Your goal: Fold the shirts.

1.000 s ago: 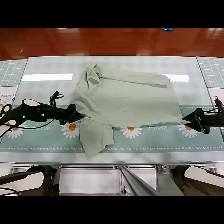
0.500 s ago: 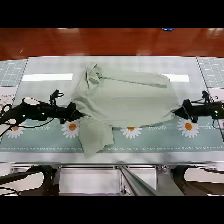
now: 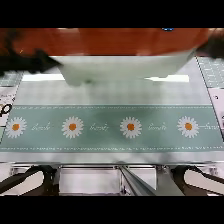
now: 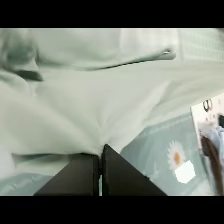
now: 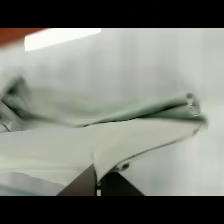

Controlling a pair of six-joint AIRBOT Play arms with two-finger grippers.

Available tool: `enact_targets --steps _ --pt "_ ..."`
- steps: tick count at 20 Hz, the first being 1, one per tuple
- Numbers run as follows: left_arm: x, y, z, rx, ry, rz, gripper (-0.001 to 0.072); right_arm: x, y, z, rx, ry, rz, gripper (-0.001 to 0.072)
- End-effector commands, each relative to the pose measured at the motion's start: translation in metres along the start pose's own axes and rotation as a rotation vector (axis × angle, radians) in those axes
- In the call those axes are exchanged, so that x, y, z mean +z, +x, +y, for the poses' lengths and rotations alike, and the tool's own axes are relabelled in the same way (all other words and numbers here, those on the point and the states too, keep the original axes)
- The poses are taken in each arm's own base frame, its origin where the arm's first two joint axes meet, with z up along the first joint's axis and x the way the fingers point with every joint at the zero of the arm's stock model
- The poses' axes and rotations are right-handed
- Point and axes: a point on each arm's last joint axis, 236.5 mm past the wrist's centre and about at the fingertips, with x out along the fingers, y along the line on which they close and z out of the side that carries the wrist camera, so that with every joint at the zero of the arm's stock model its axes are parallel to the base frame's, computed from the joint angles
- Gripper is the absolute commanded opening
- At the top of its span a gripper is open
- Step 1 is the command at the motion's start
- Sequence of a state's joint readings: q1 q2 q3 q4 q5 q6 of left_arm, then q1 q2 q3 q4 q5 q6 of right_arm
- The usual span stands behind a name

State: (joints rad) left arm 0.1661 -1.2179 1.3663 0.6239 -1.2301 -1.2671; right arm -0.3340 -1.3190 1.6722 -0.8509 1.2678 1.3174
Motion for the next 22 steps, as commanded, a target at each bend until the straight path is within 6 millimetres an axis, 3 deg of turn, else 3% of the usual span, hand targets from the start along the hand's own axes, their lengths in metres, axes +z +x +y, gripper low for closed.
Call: enact_targets --steps 1,3,5,9,14,16,18,20,22 --pt "0.065 -0.103 -0.087 0.131 0.284 -0.194 0.0022 0.072 -0.116 0.097 -0.002 -0.237 -0.301 0.0021" --pt "0.077 -0.148 -0.139 0.147 0.398 -0.286 0.0021 0.076 -0.170 0.135 -0.021 -0.327 -0.415 0.0021" --pt "0.075 -0.184 -0.184 0.137 0.485 -0.368 0.0021 0.067 -0.213 0.158 -0.069 -0.389 -0.496 0.0021" --pt "0.036 -0.229 -0.235 0.133 0.586 -0.453 0.0021 0.042 -0.286 0.186 -0.194 -0.485 -0.626 0.0021" --pt "-0.019 -0.282 -0.285 0.169 0.748 -0.570 0.0021 0.006 -0.324 0.199 -0.270 -0.527 -0.650 0.0021" --pt "-0.033 -0.301 -0.281 0.262 0.754 -0.607 0.0021 -0.004 -0.329 0.194 -0.301 -0.511 -0.634 0.0022" --pt "-0.039 -0.307 -0.254 0.357 0.663 -0.579 0.0021 -0.012 -0.324 0.186 -0.320 -0.494 -0.591 0.0021" --pt "-0.035 -0.287 -0.223 0.386 0.591 -0.503 0.0022 -0.017 -0.307 0.173 -0.317 -0.464 -0.527 0.0021" --pt "-0.026 -0.245 -0.181 0.362 0.490 -0.384 0.0021 -0.021 -0.278 0.153 -0.304 -0.419 -0.448 0.0021"
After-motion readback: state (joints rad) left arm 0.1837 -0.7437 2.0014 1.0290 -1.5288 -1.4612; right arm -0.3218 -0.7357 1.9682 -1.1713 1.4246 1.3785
